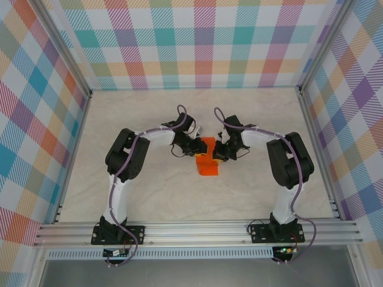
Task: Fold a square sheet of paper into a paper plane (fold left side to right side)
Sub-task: Hold the square sheet of paper at the center of the table.
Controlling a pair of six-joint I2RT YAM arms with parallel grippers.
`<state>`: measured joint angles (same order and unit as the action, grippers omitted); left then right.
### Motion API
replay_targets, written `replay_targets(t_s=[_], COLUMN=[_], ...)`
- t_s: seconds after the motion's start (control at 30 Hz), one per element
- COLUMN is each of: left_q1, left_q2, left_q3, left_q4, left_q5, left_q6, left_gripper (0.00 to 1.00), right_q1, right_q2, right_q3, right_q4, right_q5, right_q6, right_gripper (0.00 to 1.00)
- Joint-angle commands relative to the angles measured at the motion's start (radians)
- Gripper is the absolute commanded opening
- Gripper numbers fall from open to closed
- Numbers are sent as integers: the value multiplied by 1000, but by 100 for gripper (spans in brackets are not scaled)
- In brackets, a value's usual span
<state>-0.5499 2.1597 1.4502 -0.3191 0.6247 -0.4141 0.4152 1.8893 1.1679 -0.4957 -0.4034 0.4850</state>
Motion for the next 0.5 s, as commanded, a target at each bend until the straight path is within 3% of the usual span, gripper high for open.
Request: replay_targets(t_s=[0.0,0.47], left_q1=[-12,-30], left_q2=[29,34], left_q3=[15,38], left_q4=[-59,-62], left_q5=[-38,-37], left_q6=[32,27], left_gripper=[25,25], right_q1=[-39,-67], right_q2=[-72,179], right_q3=[58,297], right_q4=[17,25], right_q5=[-75,-99], right_q6=[3,30], right_gripper=[5,4])
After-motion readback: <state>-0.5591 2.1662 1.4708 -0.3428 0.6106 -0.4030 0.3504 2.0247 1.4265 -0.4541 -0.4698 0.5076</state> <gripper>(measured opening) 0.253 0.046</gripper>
